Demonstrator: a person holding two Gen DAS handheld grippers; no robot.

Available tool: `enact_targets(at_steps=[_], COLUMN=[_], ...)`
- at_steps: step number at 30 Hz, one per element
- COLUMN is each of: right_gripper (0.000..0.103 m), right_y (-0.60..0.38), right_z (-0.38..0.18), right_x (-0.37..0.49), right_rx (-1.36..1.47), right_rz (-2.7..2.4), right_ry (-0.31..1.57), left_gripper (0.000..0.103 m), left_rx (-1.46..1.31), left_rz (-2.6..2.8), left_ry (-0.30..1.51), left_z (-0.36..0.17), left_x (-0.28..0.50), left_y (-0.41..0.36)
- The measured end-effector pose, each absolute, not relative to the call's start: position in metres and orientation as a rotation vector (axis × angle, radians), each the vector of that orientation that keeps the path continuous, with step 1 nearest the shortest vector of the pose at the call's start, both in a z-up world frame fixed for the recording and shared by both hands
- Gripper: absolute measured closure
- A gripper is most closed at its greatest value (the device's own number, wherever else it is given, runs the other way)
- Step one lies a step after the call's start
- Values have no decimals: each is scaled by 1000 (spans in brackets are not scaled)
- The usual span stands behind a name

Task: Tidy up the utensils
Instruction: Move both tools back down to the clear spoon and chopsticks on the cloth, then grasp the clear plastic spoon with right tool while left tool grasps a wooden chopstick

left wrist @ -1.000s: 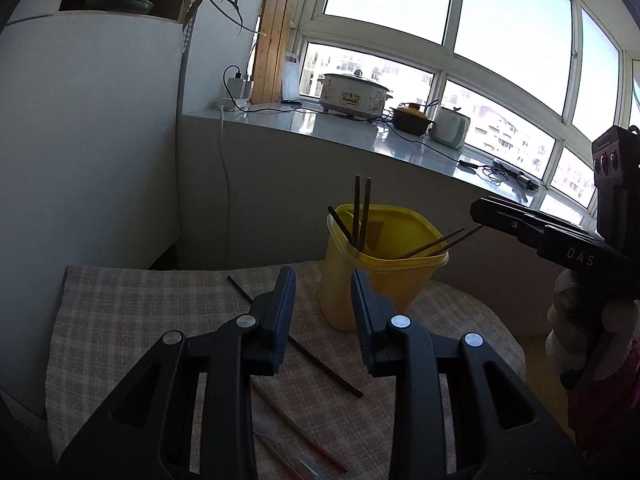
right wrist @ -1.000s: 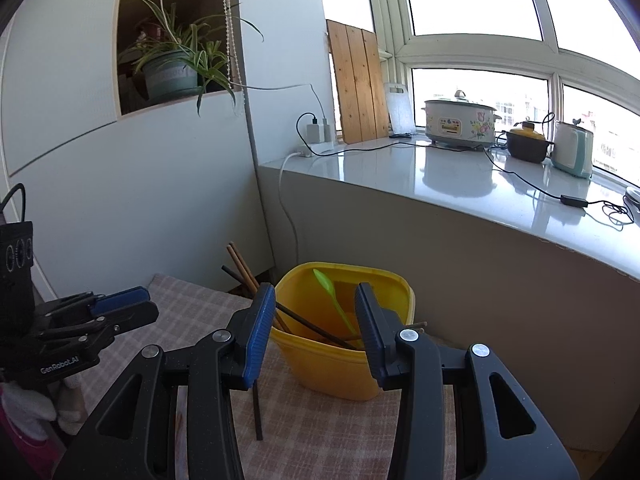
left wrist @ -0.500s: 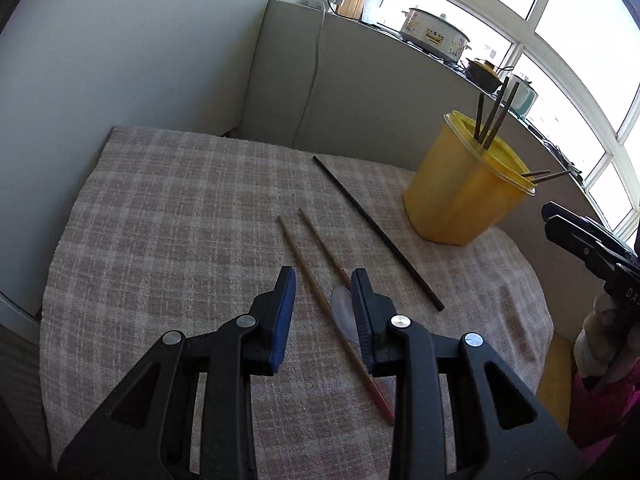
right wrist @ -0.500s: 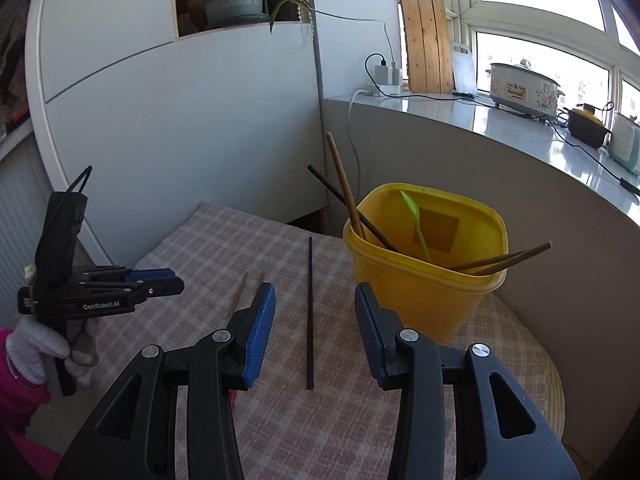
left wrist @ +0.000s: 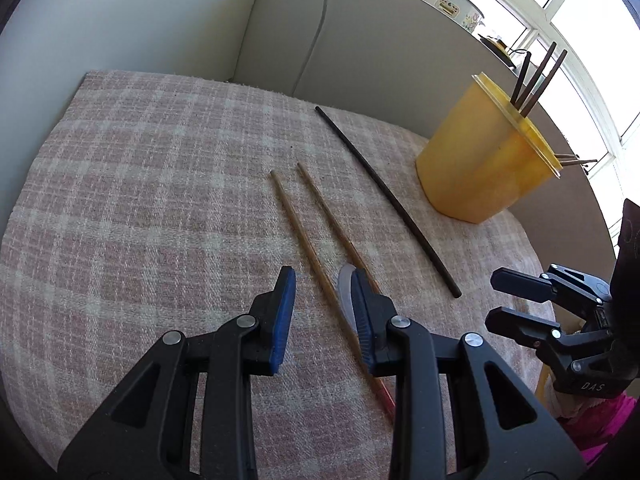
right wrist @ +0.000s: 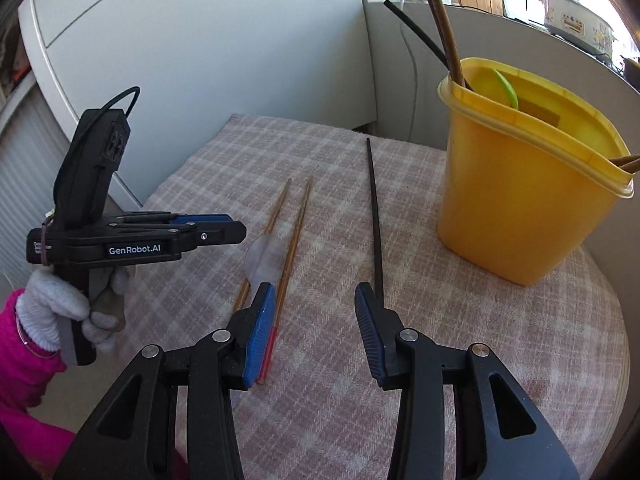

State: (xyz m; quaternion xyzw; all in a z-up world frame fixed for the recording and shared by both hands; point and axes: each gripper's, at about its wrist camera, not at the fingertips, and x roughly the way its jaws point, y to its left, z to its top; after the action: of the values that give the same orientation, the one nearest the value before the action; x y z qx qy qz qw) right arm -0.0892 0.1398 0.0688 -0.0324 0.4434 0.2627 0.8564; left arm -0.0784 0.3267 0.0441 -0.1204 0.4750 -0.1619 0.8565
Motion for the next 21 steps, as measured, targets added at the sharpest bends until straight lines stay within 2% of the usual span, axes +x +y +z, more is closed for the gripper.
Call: enact_targets(at_steps=[5, 10, 15, 21], right_gripper=[65, 82, 92, 92], right_y=[153, 173, 189, 197], right_z=[54, 41, 25, 12], right_x=[-89, -91, -91, -82], right_rx=[-63, -40, -37, -33], right_rz=[604, 689, 727, 689], right_ry=[985, 1053, 1111, 1166], left_gripper=[75, 75, 75, 75], left_rx=[-253, -253, -241, -201], left_rz=[-337, -331, -339, -350], left_ry=[998, 1005, 1018, 1044], left_z=[42, 39, 36, 32], left_x=[-74, -68, -60, -50], left_y=[332, 335, 333, 326])
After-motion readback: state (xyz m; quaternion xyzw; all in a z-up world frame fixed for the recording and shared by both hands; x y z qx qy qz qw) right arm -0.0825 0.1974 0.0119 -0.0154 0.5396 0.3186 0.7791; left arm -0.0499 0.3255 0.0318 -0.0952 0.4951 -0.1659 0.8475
